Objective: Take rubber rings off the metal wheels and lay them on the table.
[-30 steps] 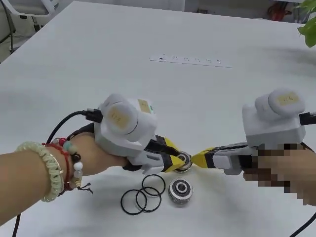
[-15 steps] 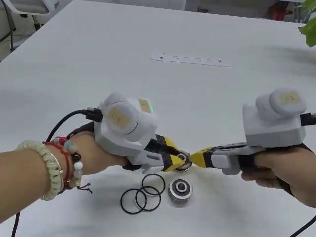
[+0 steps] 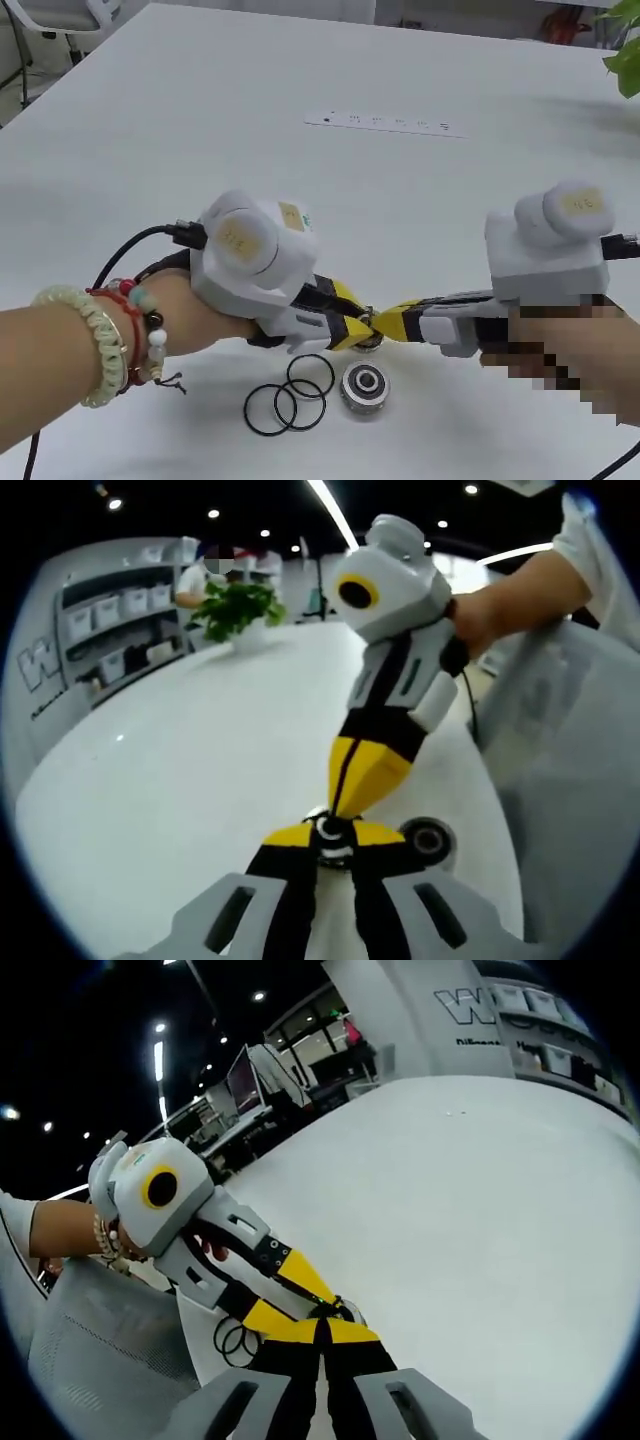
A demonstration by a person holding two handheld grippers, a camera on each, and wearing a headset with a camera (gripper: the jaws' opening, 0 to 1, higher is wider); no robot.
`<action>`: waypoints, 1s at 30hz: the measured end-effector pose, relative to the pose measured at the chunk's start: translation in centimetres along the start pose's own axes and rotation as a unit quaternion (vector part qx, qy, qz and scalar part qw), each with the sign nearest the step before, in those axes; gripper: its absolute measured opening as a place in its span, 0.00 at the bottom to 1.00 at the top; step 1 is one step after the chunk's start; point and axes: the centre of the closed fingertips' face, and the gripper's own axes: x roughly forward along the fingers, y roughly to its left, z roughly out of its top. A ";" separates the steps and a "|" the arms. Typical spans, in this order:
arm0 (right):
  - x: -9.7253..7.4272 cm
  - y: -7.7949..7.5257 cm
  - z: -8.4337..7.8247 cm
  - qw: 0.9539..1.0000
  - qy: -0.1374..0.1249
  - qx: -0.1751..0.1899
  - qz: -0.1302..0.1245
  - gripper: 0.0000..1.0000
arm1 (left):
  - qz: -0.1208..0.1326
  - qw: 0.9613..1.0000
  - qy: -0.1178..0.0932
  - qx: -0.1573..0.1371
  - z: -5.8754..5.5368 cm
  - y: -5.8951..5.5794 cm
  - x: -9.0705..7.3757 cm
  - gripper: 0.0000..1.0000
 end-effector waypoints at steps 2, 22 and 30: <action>0.0 -0.9 -0.3 0.999 0.016 -0.023 -0.026 0.00 | 0.001 1.000 0.000 0.000 0.0 0.0 0.0 0.12; -0.8 -1.2 -0.3 0.999 0.006 0.013 -0.032 0.00 | -0.027 1.000 0.007 -0.006 0.5 -0.6 -1.6 0.23; -1.2 -0.8 0.5 0.999 -0.006 0.017 -0.031 0.00 | -0.024 1.000 -0.011 0.004 2.3 -0.6 -5.0 0.31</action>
